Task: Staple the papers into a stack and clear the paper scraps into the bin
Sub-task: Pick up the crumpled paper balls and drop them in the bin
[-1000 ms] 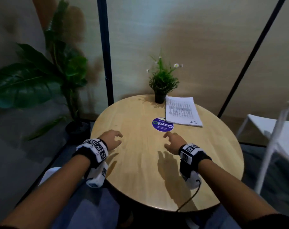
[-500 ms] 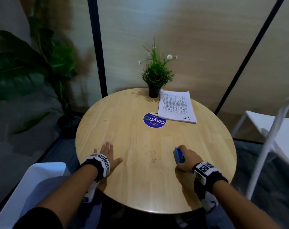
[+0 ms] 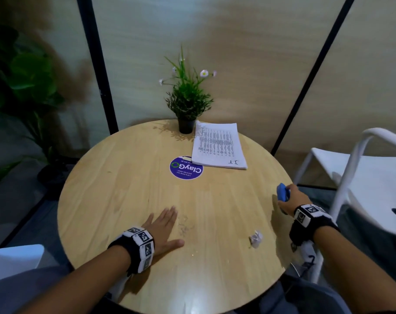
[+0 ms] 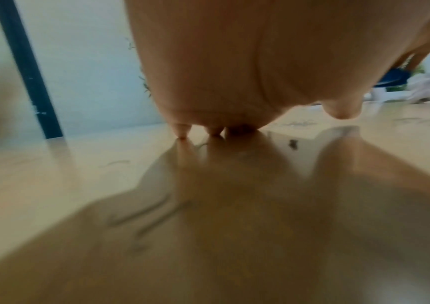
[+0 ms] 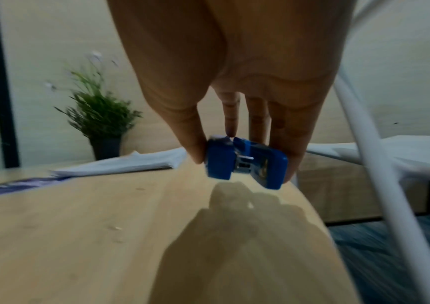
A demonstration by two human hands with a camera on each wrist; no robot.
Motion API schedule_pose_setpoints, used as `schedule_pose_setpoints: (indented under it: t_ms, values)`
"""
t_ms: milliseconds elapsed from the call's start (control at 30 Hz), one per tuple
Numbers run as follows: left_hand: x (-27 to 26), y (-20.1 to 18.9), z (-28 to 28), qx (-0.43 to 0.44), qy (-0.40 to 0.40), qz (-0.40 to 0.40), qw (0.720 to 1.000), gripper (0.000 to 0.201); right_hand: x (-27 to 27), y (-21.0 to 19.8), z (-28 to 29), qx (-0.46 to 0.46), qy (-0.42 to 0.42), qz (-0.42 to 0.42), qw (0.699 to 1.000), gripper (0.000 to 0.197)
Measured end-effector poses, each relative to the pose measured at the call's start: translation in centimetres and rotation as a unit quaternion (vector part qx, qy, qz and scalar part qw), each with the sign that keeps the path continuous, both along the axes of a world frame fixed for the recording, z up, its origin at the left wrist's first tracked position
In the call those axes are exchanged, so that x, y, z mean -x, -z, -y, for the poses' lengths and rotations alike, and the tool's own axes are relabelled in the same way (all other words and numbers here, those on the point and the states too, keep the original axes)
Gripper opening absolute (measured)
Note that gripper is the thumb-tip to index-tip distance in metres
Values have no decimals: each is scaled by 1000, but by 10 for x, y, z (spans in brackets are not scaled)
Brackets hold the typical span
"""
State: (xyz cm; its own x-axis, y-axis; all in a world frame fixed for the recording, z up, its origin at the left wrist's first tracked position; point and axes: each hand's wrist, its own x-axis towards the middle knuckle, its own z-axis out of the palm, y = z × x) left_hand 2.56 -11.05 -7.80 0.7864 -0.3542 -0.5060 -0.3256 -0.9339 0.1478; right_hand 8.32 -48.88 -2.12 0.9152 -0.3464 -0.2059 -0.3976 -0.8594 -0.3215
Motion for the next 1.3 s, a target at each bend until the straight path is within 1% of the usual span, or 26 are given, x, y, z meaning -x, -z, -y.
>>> schedule_pose_setpoints:
  t_ms: [67,200,333,400,433,467,533,600,667,733,833,933,1033,1100,1167,1200,1267,1300]
  values:
    - [-3,1,8,4,38,-3,999,135,-9,9,16,13,14,-6,1000,55]
    - [-7,6,4,-5,71,-13,997,107,-32,26,33,40,6,-18,999,58]
    - [-7,1,4,-17,85,-34,996,106,-54,36,34,84,-4,-19,996,54]
    - [-6,-1,5,-11,85,-43,995,112,-58,36,28,116,-2,-23,993,49]
    - [-6,-2,5,-7,85,-45,995,116,-58,37,23,149,-8,-11,989,44]
    - [-7,-2,5,-3,84,-48,995,118,-58,39,18,191,-27,12,981,40]
    - [-9,-2,5,-1,85,-53,995,118,-55,44,5,259,-102,43,959,40]
    - [-9,-2,5,-4,87,-59,994,116,-47,51,-6,311,-197,10,930,49]
    - [-9,-2,5,-4,87,-59,994,114,-38,56,-13,343,-259,-50,901,62]
    - [-9,-2,5,-7,86,-55,995,114,-33,55,-19,333,-281,-100,895,68]
    - [-9,0,6,-9,85,-47,995,118,-30,54,-32,288,-337,-123,888,77]
    - [-12,1,6,-9,87,-40,995,124,-16,57,-52,277,-400,-114,866,95]
    - [-11,0,9,-13,85,-31,996,126,7,61,-78,271,-444,-99,848,99]
    - [-9,-3,11,-11,73,-29,997,129,20,66,-98,264,-460,-86,844,105]
    - [-6,-6,15,-7,59,-32,998,136,30,71,-118,244,-462,-81,849,109]
    - [-4,-7,18,-4,50,-33,998,139,33,73,-126,227,-458,-83,855,105]
    - [3,-11,25,8,29,-33,999,138,36,67,-138,167,-437,-82,880,88]
    - [7,-12,29,16,21,-27,999,132,38,60,-140,126,-415,-78,897,78]
